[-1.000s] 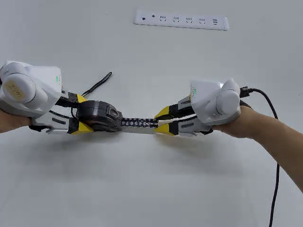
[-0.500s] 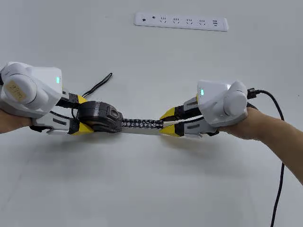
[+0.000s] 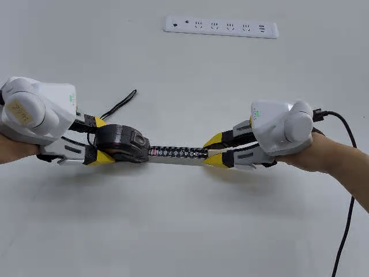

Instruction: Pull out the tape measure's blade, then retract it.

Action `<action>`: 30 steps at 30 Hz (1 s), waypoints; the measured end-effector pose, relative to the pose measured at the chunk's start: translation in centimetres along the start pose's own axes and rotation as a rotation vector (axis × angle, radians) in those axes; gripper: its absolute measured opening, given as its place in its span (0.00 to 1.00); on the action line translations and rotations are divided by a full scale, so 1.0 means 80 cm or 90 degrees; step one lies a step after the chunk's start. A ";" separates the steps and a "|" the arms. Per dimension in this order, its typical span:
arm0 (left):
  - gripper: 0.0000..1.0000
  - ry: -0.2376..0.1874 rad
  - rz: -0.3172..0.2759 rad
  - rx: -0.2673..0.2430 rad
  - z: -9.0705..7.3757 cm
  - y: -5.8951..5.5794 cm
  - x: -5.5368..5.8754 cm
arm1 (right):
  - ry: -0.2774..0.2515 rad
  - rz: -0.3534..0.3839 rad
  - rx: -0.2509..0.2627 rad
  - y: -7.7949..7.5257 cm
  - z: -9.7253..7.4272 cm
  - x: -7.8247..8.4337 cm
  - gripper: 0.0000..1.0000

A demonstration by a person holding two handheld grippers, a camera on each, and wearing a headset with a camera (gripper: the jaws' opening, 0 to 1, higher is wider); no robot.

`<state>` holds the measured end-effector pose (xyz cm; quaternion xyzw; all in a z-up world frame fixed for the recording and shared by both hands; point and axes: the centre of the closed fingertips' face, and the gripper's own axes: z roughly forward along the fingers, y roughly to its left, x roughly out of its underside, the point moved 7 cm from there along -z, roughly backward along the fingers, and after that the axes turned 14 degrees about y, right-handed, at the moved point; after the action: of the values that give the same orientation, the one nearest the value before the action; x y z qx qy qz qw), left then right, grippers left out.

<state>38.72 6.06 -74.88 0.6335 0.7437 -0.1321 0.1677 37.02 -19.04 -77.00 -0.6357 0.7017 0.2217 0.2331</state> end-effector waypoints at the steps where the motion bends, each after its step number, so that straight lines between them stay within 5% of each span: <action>1: 0.28 0.000 0.000 0.000 0.000 0.000 0.000 | 0.000 0.001 0.000 0.000 -0.001 0.001 0.11; 30: 0.28 0.001 0.001 0.001 -0.001 0.000 -0.001 | 0.009 0.008 -0.002 0.000 -0.019 0.024 0.11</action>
<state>38.71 6.03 -74.82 0.6345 0.7431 -0.1317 0.1669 36.78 -21.49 -76.97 -0.6334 0.7068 0.2198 0.2256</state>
